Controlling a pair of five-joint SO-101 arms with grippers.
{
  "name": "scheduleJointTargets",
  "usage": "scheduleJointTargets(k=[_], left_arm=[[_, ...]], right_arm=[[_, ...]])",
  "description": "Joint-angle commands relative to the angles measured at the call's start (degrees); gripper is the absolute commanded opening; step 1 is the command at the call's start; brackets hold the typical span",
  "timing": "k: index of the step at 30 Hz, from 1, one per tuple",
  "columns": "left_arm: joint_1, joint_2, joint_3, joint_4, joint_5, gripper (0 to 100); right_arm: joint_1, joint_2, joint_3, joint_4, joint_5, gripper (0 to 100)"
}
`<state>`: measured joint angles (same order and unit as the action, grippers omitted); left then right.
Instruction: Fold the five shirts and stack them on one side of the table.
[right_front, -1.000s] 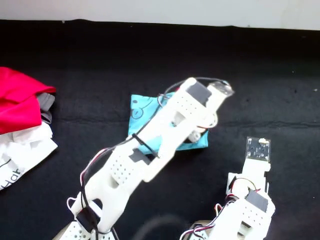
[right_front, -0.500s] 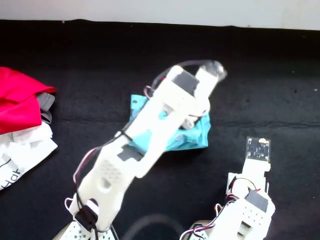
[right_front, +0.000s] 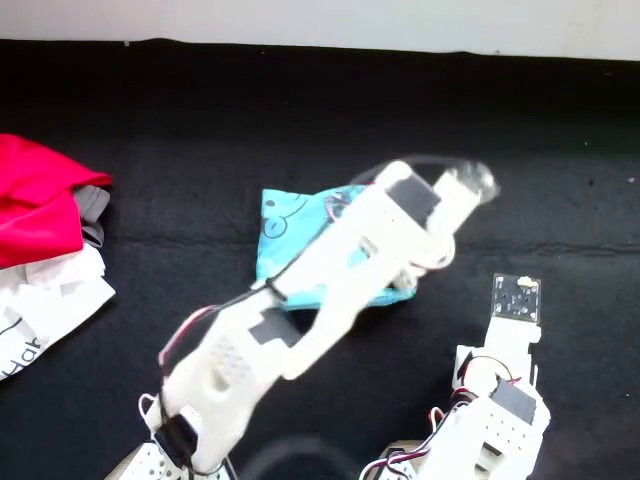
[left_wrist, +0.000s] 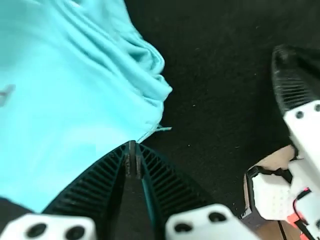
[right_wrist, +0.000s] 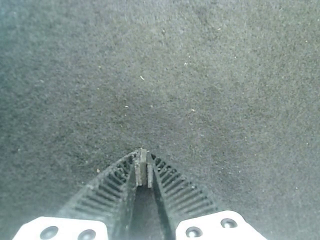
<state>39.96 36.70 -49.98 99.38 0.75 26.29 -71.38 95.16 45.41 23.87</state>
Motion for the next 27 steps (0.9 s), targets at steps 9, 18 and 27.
scheduleJointTargets(k=[9, 18, 27], left_arm=[[-15.16, 6.29, -0.57, -21.19, 0.35, 1], [-4.97, 13.05, -0.57, -34.99, 0.26, 1], [-2.95, 11.38, -10.86, -27.25, 0.18, 1]], right_arm=[[1.45, -0.13, 1.54, -1.36, -0.35, 0.5], [1.45, -0.13, 1.54, -1.36, -0.35, 0.5], [1.45, -0.13, 1.54, -1.36, -0.35, 0.5]])
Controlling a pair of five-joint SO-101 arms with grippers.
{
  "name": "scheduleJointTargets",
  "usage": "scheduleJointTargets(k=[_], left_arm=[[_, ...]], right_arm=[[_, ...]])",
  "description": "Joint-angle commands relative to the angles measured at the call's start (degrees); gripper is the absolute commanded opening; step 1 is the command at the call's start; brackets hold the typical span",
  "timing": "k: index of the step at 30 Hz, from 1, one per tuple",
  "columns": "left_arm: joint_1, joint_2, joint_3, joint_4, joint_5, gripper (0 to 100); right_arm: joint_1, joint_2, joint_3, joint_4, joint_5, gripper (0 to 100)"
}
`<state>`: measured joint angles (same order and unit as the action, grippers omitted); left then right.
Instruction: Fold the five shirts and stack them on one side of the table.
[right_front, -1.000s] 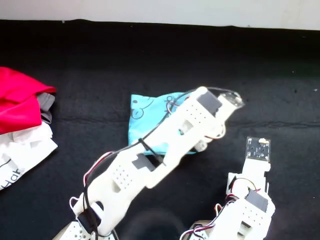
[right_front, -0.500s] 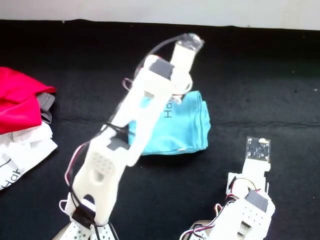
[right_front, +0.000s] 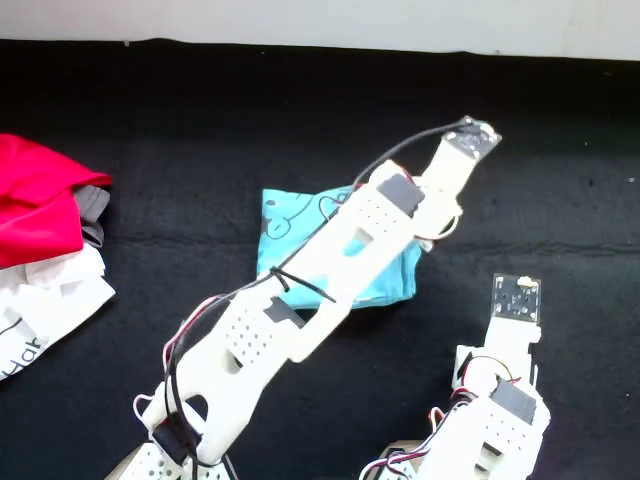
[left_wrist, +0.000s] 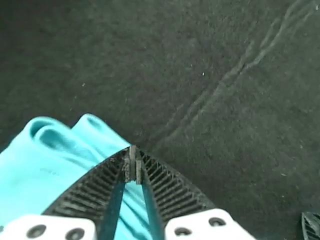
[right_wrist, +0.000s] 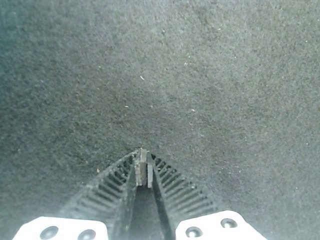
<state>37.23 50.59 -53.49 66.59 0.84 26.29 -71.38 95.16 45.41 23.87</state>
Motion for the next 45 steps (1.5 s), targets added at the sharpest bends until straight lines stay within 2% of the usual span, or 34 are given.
scheduleJointTargets(k=[1, 5, 8, 11, 15, 19, 23, 27, 31, 35, 40, 45], left_arm=[[-0.84, -3.21, -10.42, 8.62, 0.09, 1], [-5.32, -5.14, -21.93, 19.6, 0.09, 1], [-11.82, -4.09, -25.45, 25.93, 0.26, 1], [-18.33, -0.13, -25.36, 28.57, 0.26, 1], [-24.48, 7.16, -25.71, 29.1, 0.26, 1], [-27.21, 11.82, -25.8, 28.66, 0.26, 1], [-28.18, 14.81, -25.8, 28.22, 0.09, 1], [-29.93, 16.66, -25.8, 24.44, 0.26, 1], [-32.04, 16.92, -25.8, 23.65, 0.35, 1], [-33.45, 16.92, -25.8, 23.74, 0.35, 1], [-33.19, 16.48, -27.03, 23.91, 0.35, 1], [-31.25, 16.75, -36.62, 30.07, 0.44, 1]], right_arm=[[1.45, -0.13, 1.54, -1.36, -0.44, 0.5], [1.98, -0.13, 0.04, -0.92, -1.41, 0.5], [-0.13, 0.04, -9.1, 5.14, -6.68, 0.5], [-9.36, 0.31, -20.44, 12.62, -7.12, 0.5], [-21.85, 0.4, -27.38, 14.9, -9.14, 0.5], [-30.64, 1.27, -30.64, 14.81, -13.54, 0.5], [-38.29, 10.95, -30.73, 10.68, -14.59, 0.5], [-38.46, 25.89, -31.25, 3.56, -14.15, 0.5], [-38.29, 36.97, -30.9, 1.71, -13.89, 0.5], [-35.91, 42.42, -29.93, -0.84, -8.53, 0.5], [-29.41, 38.81, -29.85, 2.24, -5.45, 0.5], [-27.3, 24.92, -33.71, 11.65, -4.84, 0.5]])
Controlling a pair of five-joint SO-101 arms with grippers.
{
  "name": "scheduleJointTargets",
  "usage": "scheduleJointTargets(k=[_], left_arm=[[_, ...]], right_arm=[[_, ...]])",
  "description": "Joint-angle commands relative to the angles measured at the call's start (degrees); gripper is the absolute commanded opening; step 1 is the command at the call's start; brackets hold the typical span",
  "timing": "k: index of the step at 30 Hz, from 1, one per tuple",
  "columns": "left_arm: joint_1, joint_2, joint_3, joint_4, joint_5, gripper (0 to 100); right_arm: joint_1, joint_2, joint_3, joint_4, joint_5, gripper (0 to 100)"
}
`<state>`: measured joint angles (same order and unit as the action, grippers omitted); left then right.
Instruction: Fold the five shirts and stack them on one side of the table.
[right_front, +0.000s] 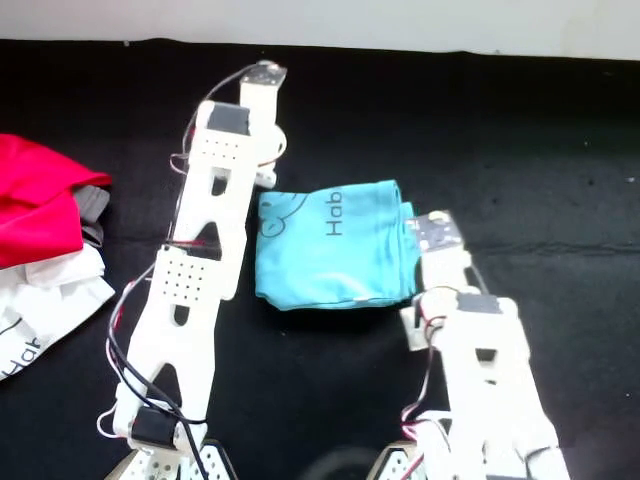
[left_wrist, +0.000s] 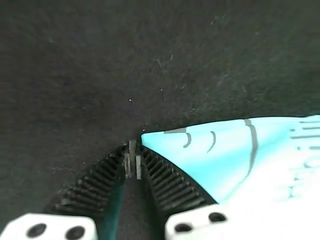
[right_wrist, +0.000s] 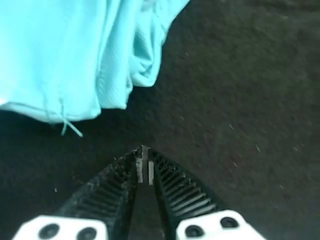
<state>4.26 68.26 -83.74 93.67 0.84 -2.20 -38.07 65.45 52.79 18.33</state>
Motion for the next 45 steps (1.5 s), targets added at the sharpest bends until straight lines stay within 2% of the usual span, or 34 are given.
scheduleJointTargets(k=[1, 6, 9, 13, 17, 22, 25, 29, 35, 38, 41, 45], left_arm=[[2.42, -0.75, -8.22, 3.6, 0.44, 1], [5.32, -0.57, -6.73, 2.99, 0.35, 1], [6.2, -0.57, -2.77, 1.58, 0.35, 1], [5.93, -0.57, 0.22, 0.79, 0.35, 1], [5.85, -0.57, 2.59, 0.62, 0.35, 1], [5.05, -0.48, 7.16, 0.18, 0.35, 1], [3.74, -0.48, 7.78, 0.26, 0.35, 1], [2.77, -1.1, 7.43, 0.79, 0.35, 1], [3.3, -3.21, 2.77, 7.65, 0.53, 1], [2.07, -6.99, 3.12, 8.0, 0.53, 1], [0.31, -14.2, 8.84, 8.09, 0.53, 1], [-1.45, -29.49, 26.33, 8.09, 0.53, 1]], right_arm=[[0.92, -11.03, -4.97, 4.79, 0.62, 0.5], [-5.49, -13.58, -10.59, 2.95, -5.36, 0.5], [-11.03, -6.37, -12.62, 2.86, -7.47, 0.5], [-14.64, 6.46, -16.13, 0.04, -9.14, 0.5], [-14.37, 19.12, -18.68, -1.1, -8.7, 0.5], [-6.81, 27.65, -18.51, -0.84, -5.01, 0.5], [-3.38, 26.77, -18.51, -0.57, -5.01, 0.5], [-3.3, 21.85, -18.86, 3.12, -5.27, 0.5], [-2.95, 8.22, -19.03, 8.75, -5.19, 0.5], [-2.95, 1.36, -19.12, 10.86, -5.27, 0.5], [-2.95, -3.56, -19.12, 11.38, -5.36, 0.9], [-2.95, -4.79, -21.41, 10.15, -5.1, 1.0]])
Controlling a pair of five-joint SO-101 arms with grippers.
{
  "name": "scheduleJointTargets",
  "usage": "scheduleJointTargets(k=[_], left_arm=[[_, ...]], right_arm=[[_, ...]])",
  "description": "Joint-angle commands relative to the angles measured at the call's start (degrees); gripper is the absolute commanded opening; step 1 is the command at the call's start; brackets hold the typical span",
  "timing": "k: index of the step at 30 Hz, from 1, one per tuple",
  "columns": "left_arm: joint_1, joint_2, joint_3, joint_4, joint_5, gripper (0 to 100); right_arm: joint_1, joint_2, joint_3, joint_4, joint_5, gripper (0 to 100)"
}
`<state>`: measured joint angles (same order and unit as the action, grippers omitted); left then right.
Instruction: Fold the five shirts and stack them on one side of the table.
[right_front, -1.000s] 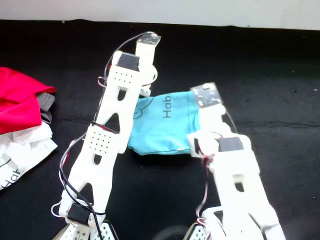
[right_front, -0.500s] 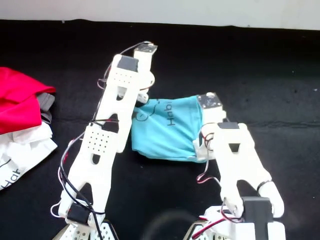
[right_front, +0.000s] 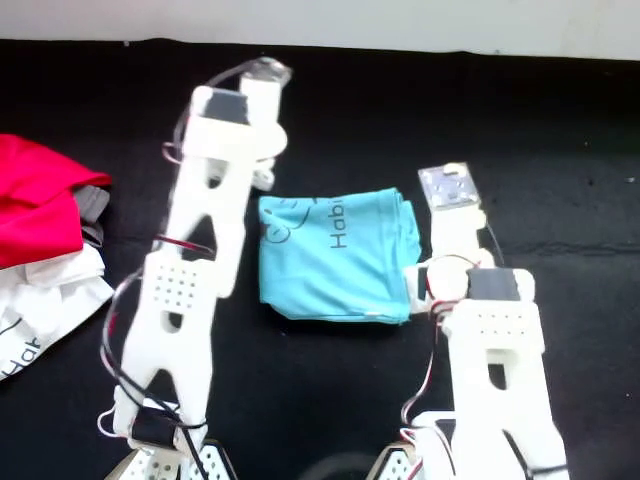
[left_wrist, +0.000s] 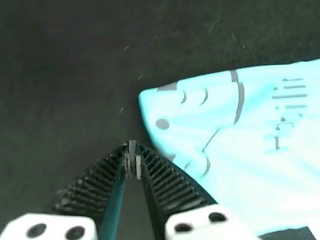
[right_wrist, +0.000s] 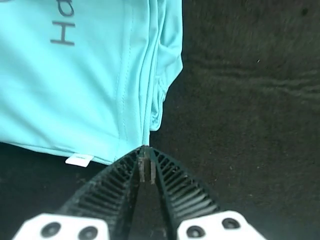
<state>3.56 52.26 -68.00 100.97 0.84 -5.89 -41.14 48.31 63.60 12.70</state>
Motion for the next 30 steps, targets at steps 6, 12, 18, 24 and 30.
scheduleJointTargets(k=[6, 12, 18, 24, 30], left_arm=[[2.33, -34.95, 41.8, -0.18, 5.89, 1], [7.52, -45.23, 65.19, -16.97, 2.64, 1], [13.23, -46.02, 74.86, -27.96, 2.73, 1], [17.63, -46.02, 80.48, -34.46, 2.73, 1], [17.36, -45.93, 89.45, -43.08, 2.55, 1]], right_arm=[[1.89, 9.27, -15.52, -4.26, 0.44, 1.0], [-1.98, 30.29, -30.02, -4.62, 0.26, 1.0], [-4.7, 44.79, -44.26, -4.62, 0.26, 1.0], [-8.13, 51.38, -50.24, -4.35, 0.18, 1.0], [-7.96, 60.18, -50.77, -5.05, -2.2, 1.0]])
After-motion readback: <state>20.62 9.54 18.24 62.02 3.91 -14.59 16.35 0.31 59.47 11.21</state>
